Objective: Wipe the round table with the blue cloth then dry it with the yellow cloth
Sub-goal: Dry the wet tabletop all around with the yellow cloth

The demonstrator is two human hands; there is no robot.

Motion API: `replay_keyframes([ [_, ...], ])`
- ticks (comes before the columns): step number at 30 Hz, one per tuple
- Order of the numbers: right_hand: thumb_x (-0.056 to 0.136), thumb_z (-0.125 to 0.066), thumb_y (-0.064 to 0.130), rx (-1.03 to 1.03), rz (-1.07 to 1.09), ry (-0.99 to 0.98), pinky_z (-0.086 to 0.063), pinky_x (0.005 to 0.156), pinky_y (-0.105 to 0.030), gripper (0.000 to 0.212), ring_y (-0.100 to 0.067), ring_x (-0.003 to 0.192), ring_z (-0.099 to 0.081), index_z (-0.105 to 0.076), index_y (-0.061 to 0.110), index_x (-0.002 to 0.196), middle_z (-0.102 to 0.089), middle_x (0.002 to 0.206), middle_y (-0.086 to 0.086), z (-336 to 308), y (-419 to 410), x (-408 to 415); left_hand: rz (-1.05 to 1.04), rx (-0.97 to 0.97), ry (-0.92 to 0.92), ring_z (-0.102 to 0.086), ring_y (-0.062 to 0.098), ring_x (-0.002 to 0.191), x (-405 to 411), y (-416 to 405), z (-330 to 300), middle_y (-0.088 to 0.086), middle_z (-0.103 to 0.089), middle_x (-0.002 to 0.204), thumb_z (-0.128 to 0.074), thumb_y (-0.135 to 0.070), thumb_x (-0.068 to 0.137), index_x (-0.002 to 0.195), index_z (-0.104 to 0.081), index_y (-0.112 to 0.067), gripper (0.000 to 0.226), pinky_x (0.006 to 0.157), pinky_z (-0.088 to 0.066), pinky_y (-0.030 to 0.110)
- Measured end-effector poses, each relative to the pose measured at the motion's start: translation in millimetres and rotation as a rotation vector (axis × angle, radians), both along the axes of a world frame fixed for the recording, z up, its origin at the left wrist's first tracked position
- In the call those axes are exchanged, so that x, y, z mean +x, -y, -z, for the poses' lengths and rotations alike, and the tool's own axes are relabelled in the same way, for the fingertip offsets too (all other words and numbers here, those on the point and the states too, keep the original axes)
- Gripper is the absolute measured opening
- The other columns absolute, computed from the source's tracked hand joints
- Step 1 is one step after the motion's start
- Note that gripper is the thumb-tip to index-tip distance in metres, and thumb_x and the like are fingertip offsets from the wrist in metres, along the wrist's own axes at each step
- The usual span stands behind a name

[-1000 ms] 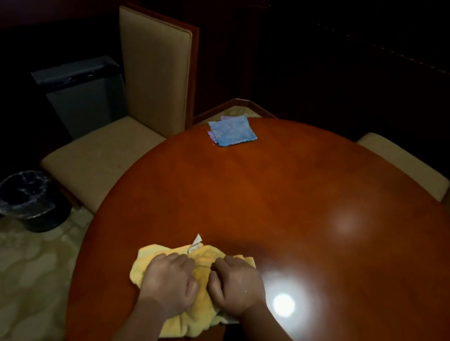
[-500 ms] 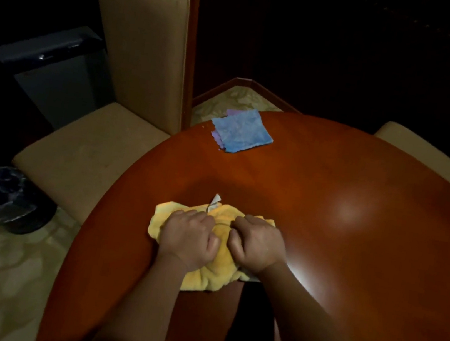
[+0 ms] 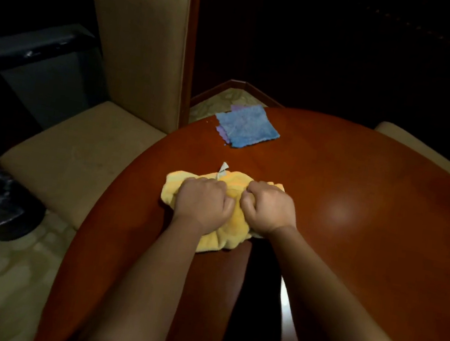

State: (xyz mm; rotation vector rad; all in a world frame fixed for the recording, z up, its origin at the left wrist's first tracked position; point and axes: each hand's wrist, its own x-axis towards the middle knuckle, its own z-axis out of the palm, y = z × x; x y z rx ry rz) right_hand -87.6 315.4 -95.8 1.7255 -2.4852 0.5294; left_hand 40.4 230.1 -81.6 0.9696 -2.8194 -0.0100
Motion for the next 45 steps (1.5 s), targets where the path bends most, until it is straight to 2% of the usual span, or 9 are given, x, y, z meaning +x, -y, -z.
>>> replay_keyframes([
  [4, 0.075, -0.011, 0.051, 0.078, -0.028, 0.082, -0.021, 0.05, -0.029, 0.047, -0.017, 0.063, -0.041, -0.045, 0.02, 0.075, -0.044, 0.069, 0.004, -5, -46, 44, 0.025, 0.032, 0.072, -0.05, 0.016, 0.074, 43, -42, -5, -0.002, -0.057, 0.082, -0.034, -0.033, 0.092, 0.079, -0.045, -0.02, 0.021, 0.068, -0.033, 0.032],
  [9, 0.074, -0.014, 0.053, 0.117, -0.104, 0.164, -0.022, 0.056, -0.029, 0.045, -0.016, 0.066, -0.041, -0.044, 0.02, 0.076, -0.045, 0.071, 0.004, -9, -108, 103, -0.023, 0.118, 0.12, -0.054, 0.014, 0.085, 109, -111, -12, -0.004, -0.059, 0.092, -0.032, -0.036, 0.093, 0.091, -0.054, -0.022, 0.026, 0.077, -0.036, 0.032],
  [13, 0.076, -0.02, 0.049, 0.139, -0.184, 0.173, -0.025, 0.056, -0.028, 0.046, -0.02, 0.071, -0.052, -0.053, 0.017, 0.079, -0.057, 0.077, -0.003, -12, -139, 148, -0.051, 0.15, 0.148, -0.055, 0.013, 0.089, 161, -152, -17, -0.006, -0.061, 0.097, -0.012, -0.04, 0.083, 0.097, -0.056, -0.025, 0.049, 0.078, -0.038, 0.03],
  [15, 0.078, -0.031, 0.043, 0.115, -0.217, 0.138, -0.026, 0.05, -0.026, 0.037, -0.022, 0.062, -0.054, -0.056, 0.015, 0.073, -0.058, 0.068, -0.003, -9, -144, 161, -0.05, 0.155, 0.137, -0.056, 0.013, 0.089, 174, -160, -17, -0.006, -0.061, 0.097, -0.001, -0.043, 0.076, 0.098, -0.058, -0.024, 0.064, 0.078, -0.039, 0.03],
  [17, 0.078, -0.04, 0.039, 0.068, -0.228, 0.112, -0.025, 0.046, -0.022, 0.03, -0.02, 0.054, -0.053, -0.056, 0.016, 0.067, -0.055, 0.061, 0.0, -6, -142, 162, -0.048, 0.175, 0.129, -0.057, 0.014, 0.087, 179, -158, -15, -0.005, -0.062, 0.094, 0.0, -0.045, 0.072, 0.098, -0.06, -0.022, 0.069, 0.078, -0.041, 0.031],
  [22, 0.081, -0.044, 0.037, -0.035, -0.311, 0.09, -0.031, 0.044, -0.024, 0.029, -0.019, 0.053, -0.053, -0.06, 0.016, 0.069, -0.055, 0.061, 0.0, 5, -114, 149, -0.061, 0.105, -0.032, -0.057, 0.015, 0.053, 173, -131, -2, -0.003, -0.059, 0.059, -0.037, -0.032, 0.071, 0.063, -0.063, -0.017, 0.031, 0.05, -0.046, 0.03],
  [29, 0.081, -0.041, 0.038, -0.081, -0.285, 0.091, -0.026, 0.047, -0.022, 0.034, -0.021, 0.052, -0.054, -0.062, 0.014, 0.069, -0.056, 0.06, -0.001, 4, -30, 122, -0.074, 0.081, -0.091, -0.059, 0.018, 0.054, 143, -46, 6, -0.002, -0.061, 0.06, -0.038, -0.029, 0.071, 0.064, -0.064, -0.015, 0.031, 0.053, -0.047, 0.028],
  [39, 0.08, -0.039, 0.04, -0.133, -0.161, 0.06, -0.023, 0.049, -0.021, 0.036, -0.023, 0.052, -0.055, -0.061, 0.015, 0.068, -0.057, 0.06, -0.003, 4, 121, 51, 0.013, -0.006, -0.157, -0.053, 0.022, 0.045, 61, 114, 5, 0.002, -0.053, 0.051, -0.036, -0.028, 0.068, 0.054, -0.053, -0.013, 0.027, 0.046, -0.041, 0.027],
  [45, 0.08, -0.039, 0.041, -0.182, -0.089, 0.062, -0.02, 0.051, -0.024, 0.036, -0.025, 0.054, -0.054, -0.061, 0.015, 0.068, -0.057, 0.061, -0.003, 10, 154, 30, 0.09, -0.038, -0.192, -0.051, 0.024, 0.043, 35, 156, 10, 0.005, -0.054, 0.05, -0.036, -0.026, 0.069, 0.053, -0.053, -0.011, 0.027, 0.044, -0.039, 0.029],
])
